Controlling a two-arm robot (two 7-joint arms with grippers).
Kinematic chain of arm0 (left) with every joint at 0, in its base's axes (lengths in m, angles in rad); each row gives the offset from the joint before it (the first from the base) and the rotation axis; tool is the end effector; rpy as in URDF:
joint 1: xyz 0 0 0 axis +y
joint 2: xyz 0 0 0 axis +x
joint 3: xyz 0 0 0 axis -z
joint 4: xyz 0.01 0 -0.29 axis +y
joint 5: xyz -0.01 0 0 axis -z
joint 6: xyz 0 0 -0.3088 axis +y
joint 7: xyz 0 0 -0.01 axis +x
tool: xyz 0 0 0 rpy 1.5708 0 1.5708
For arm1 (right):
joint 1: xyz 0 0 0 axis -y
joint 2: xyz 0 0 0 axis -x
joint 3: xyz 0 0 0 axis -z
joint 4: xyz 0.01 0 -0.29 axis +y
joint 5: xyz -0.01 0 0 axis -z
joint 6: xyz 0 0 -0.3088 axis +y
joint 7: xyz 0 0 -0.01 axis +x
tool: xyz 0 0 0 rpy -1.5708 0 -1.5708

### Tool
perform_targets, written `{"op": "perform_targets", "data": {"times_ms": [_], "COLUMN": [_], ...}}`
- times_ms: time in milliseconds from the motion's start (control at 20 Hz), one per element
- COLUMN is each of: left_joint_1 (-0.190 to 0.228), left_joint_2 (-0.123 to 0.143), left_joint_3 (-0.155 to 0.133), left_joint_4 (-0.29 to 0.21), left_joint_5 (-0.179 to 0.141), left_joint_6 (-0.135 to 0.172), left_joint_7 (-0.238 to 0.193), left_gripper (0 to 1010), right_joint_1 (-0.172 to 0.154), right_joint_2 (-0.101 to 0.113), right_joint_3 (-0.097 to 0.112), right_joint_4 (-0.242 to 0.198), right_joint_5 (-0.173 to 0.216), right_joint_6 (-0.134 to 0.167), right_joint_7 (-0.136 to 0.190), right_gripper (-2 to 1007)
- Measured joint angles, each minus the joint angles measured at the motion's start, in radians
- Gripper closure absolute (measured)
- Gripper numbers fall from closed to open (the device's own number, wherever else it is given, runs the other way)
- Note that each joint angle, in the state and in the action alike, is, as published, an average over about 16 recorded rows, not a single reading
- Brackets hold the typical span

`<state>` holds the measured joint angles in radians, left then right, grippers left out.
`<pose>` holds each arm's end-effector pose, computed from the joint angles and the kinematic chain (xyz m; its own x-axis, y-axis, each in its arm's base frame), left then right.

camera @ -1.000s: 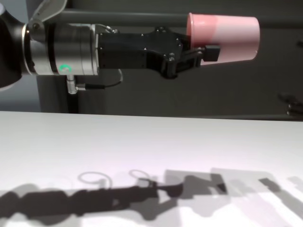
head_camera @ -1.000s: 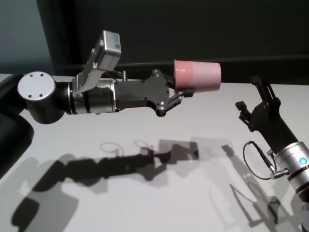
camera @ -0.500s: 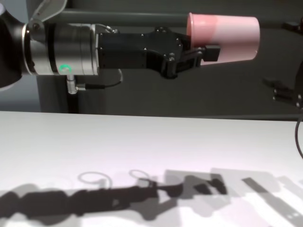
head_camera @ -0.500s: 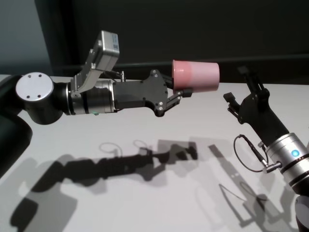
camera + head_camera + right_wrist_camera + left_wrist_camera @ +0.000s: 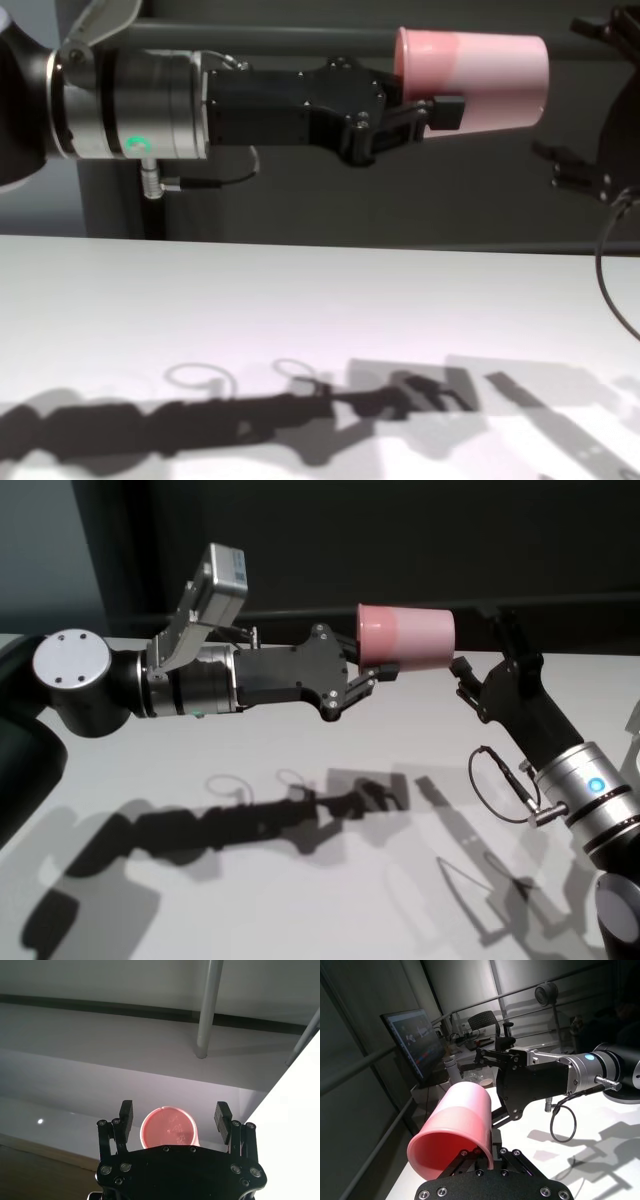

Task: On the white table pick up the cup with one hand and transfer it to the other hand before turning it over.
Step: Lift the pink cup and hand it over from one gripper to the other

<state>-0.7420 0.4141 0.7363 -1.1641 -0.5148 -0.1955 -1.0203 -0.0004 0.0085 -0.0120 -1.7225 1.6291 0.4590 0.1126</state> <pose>0.4805 -0.0129 -0.1950 0.9535 0.0947 0.2861 -0.1238 0.9886 0.0853 0.3254 0.0062 -0.2518 0.2474 0.1024 -0.9635 0.8546 0.4455 0.2667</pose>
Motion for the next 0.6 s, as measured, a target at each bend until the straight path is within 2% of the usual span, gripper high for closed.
{"op": "perform_targets", "data": {"times_ms": [600], "left_joint_1": [0.000], "left_joint_2": [0.000], "left_joint_3": [0.000], "left_joint_4": [0.000], "left_joint_5": [0.000], "left_joint_6": [0.000], "left_joint_7": [0.000], "left_gripper": [961], "right_joint_1": [0.023], "right_joint_2": [0.003], "right_joint_3": [-0.056], "right_joint_4": [0.014], "right_joint_5": [0.004], "right_joint_6": [-0.020], "right_joint_7": [0.009], "right_gripper": [3]}}
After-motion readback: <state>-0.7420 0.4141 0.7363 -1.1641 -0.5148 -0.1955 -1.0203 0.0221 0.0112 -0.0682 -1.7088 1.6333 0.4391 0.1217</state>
